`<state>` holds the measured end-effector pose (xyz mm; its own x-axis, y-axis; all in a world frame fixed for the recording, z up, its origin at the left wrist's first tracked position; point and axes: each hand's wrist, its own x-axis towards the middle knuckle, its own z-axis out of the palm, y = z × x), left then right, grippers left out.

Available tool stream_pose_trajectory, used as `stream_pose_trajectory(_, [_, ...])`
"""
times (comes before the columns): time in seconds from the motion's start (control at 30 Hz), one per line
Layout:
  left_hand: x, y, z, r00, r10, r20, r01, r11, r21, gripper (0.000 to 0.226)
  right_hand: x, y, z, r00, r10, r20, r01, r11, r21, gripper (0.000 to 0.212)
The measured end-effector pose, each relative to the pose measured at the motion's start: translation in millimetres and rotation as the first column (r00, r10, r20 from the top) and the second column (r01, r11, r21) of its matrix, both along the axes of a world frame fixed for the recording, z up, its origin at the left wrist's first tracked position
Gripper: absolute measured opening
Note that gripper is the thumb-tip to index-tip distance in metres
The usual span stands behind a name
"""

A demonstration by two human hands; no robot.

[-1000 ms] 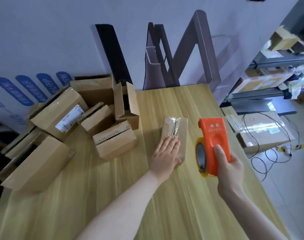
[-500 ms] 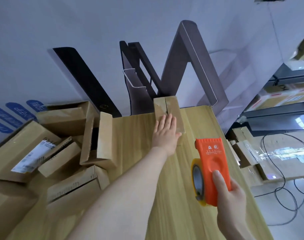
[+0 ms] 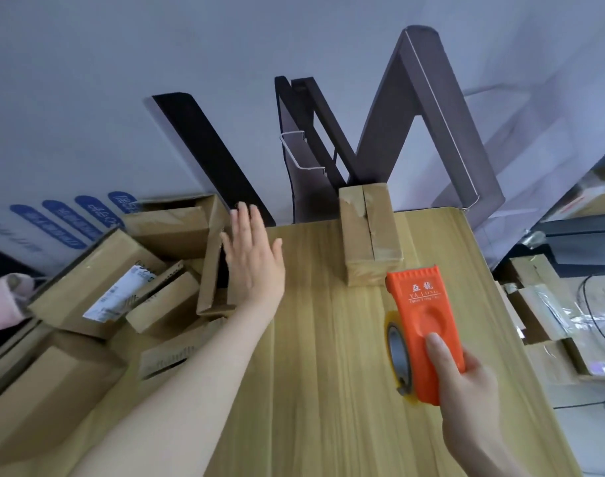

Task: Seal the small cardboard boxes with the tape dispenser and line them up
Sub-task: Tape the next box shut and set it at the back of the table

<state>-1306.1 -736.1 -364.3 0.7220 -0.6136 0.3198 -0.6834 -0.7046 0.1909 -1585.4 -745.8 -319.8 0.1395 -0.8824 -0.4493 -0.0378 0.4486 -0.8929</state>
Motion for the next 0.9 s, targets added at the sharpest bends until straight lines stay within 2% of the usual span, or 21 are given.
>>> stream_pose_trajectory(0.03, [13.4, 11.9, 0.0, 0.997, 0.080, 0.007, -0.080, 0.994, 0.071, 0.070, 0.7, 2.8, 1.7, 1.000, 0.006, 0.002, -0.006, 1.000, 0.001, 0.023])
stream_pose_trajectory(0.1, [29.2, 29.5, -4.4, 0.974, 0.200, -0.103, -0.177, 0.964, 0.201, 0.077, 1.1, 10.3, 4.0, 1.000, 0.017, -0.005, -0.017, 1.000, -0.010, 0.022])
stream_pose_trajectory(0.17, [32.0, 38.7, -10.2, 0.934, 0.250, -0.254, -0.172, 0.941, 0.292, 0.084, 0.9, 19.7, 5.2, 1.000, 0.025, -0.018, -0.025, 1.000, -0.011, 0.021])
stream_pose_trajectory(0.2, [30.3, 40.6, -12.7, 0.935, 0.235, -0.268, -0.139, 0.933, 0.333, 0.086, 0.7, 24.7, 5.6, 0.999, 0.029, -0.020, -0.029, 1.000, -0.007, 0.021])
stream_pose_trajectory(0.37, [-6.9, 40.8, -13.4, 0.965, -0.050, -0.258, 0.157, 0.897, 0.413, 0.091, -4.0, 51.9, 14.0, 0.999, -0.010, -0.035, 0.009, 1.000, -0.023, 0.024])
stream_pose_trajectory(0.47, [-44.0, 55.4, -14.2, 0.926, -0.187, -0.327, 0.311, 0.870, 0.382, 0.096, -9.4, 70.7, 24.6, 0.998, -0.045, -0.041, 0.043, 0.998, -0.053, 0.026])
stream_pose_trajectory(0.57, [-84.1, 83.9, -12.2, 0.854, -0.334, -0.398, 0.462, 0.838, 0.289, 0.089, -16.7, 92.7, 37.9, 0.997, -0.063, -0.053, 0.057, 0.993, -0.104, 0.024])
stream_pose_trajectory(0.73, [-132.7, 156.8, -5.8, 0.719, -0.534, -0.445, 0.678, 0.680, 0.280, 0.085, -27.6, 135.7, 60.1, 0.995, -0.087, -0.057, 0.076, 0.982, -0.175, 0.021])
stream_pose_trajectory(0.9, [-125.4, 253.8, -2.6, 0.577, -0.675, -0.460, 0.816, 0.486, 0.312, 0.083, -33.4, 189.3, 75.6, 0.997, -0.039, -0.071, 0.028, 0.988, -0.151, 0.020])
